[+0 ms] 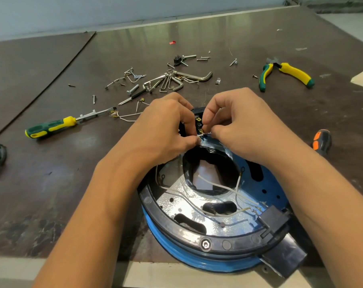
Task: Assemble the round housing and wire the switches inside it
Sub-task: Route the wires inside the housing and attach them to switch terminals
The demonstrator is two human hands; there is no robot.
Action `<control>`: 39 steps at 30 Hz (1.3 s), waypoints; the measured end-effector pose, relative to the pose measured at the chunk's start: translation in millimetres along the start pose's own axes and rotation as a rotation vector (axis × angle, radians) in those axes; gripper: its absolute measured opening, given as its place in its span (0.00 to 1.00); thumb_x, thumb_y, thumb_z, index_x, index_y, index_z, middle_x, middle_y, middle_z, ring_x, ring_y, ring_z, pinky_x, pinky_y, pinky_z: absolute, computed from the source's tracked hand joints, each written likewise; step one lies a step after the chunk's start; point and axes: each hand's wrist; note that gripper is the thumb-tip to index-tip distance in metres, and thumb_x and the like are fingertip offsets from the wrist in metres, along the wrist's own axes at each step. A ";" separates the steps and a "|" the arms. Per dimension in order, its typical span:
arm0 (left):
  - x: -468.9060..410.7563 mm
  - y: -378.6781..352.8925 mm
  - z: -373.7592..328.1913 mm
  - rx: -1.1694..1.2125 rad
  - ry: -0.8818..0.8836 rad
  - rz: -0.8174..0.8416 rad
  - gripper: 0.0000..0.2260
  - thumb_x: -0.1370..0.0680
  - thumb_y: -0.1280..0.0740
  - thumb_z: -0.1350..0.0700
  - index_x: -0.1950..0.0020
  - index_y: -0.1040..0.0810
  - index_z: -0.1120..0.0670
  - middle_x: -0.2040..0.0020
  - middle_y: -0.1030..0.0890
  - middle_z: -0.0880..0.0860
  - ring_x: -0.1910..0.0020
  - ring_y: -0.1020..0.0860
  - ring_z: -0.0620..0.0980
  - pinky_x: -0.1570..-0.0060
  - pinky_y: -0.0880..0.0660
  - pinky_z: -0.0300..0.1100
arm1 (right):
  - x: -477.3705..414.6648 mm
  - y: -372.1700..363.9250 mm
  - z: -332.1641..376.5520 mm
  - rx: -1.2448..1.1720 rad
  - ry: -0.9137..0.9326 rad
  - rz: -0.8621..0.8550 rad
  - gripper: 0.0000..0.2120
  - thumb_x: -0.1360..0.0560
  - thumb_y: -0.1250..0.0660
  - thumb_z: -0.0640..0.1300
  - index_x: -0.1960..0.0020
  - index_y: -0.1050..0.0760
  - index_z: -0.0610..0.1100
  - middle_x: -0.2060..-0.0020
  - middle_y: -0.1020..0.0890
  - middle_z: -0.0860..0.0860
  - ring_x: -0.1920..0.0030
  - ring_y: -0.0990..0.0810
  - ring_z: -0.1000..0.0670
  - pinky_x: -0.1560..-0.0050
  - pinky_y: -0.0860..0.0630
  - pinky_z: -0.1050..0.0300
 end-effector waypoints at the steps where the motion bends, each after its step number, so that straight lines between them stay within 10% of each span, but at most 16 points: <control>1: 0.0 0.3 -0.4 -0.003 0.002 0.004 0.08 0.30 0.23 0.50 0.66 0.20 0.43 0.41 0.25 0.47 0.44 0.25 0.47 0.45 0.26 0.48 | 0.0 -0.7 0.1 0.006 0.000 0.005 0.16 0.29 0.32 0.31 0.61 0.23 0.53 0.63 0.15 0.55 0.59 0.17 0.59 0.59 0.25 0.64; 16: 0.2 -0.9 -0.8 -0.020 -0.010 0.009 0.06 0.29 0.25 0.51 0.63 0.19 0.43 0.42 0.25 0.48 0.45 0.25 0.47 0.45 0.25 0.49 | 3.5 -2.1 2.0 -0.045 0.015 -0.019 0.11 0.29 0.29 0.36 0.56 0.22 0.53 0.61 0.15 0.54 0.56 0.16 0.55 0.50 0.18 0.51; 24: 0.7 -4.3 2.9 -0.012 0.012 -0.053 0.02 0.29 0.25 0.53 0.61 0.14 0.48 0.42 0.18 0.50 0.42 0.24 0.43 0.49 0.33 0.33 | 12.2 20.2 16.8 0.159 0.028 -0.355 0.01 0.27 0.31 0.46 0.55 0.21 0.50 0.59 0.18 0.54 0.54 0.21 0.51 0.60 0.28 0.60; 31: 4.0 -3.2 0.0 0.028 0.042 -0.077 0.02 0.30 0.24 0.53 0.62 0.14 0.49 0.52 0.16 0.50 0.49 0.19 0.49 0.50 0.26 0.46 | 14.2 11.0 13.4 0.134 -0.093 0.192 0.06 0.22 0.33 0.47 0.58 0.23 0.51 0.63 0.17 0.53 0.63 0.21 0.54 0.63 0.29 0.58; 39: 3.9 -2.5 0.9 0.040 0.042 -0.068 0.02 0.29 0.24 0.52 0.62 0.15 0.48 0.53 0.15 0.51 0.53 0.19 0.48 0.52 0.22 0.48 | 9.8 11.9 0.4 0.033 -0.114 0.200 0.13 0.23 0.31 0.49 0.39 0.25 0.53 0.54 0.19 0.54 0.59 0.22 0.56 0.62 0.29 0.60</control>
Point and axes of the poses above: each hand's wrist, its own x-axis away from the middle knuckle, its own y-axis out of the back of the hand, z = x × y
